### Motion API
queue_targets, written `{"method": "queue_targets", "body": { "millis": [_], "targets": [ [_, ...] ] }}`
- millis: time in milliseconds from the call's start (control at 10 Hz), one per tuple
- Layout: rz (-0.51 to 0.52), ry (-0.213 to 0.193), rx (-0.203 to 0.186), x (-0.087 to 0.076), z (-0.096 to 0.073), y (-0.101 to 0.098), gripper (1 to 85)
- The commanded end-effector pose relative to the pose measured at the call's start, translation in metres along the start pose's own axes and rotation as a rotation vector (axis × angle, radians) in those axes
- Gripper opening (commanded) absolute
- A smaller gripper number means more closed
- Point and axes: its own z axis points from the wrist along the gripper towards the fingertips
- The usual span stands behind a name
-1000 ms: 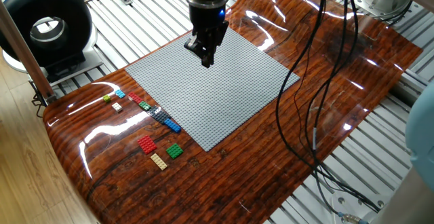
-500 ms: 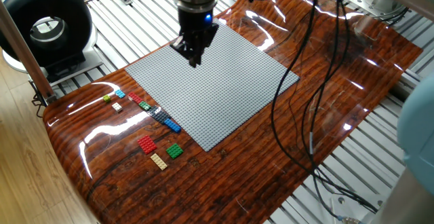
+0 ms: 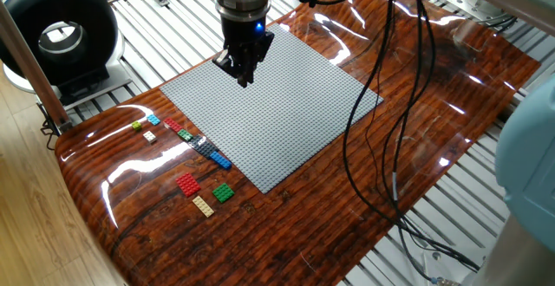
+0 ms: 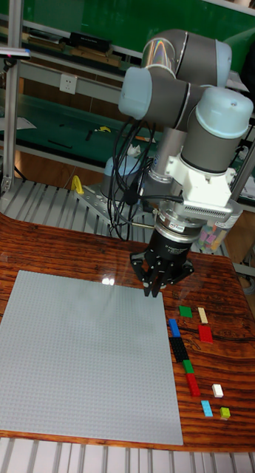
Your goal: Build with small Lego blocks
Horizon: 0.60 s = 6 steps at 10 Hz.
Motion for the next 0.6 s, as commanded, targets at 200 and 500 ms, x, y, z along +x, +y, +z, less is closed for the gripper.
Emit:
{"method": "queue_targets", "body": {
  "millis": [200, 500],
  "targets": [
    [0.012, -0.026, -0.028, -0.009, 0.001, 0.007, 21.7],
    [0.017, -0.031, -0.057, -0.014, 0.004, 0.022, 25.7]
  ]
}}
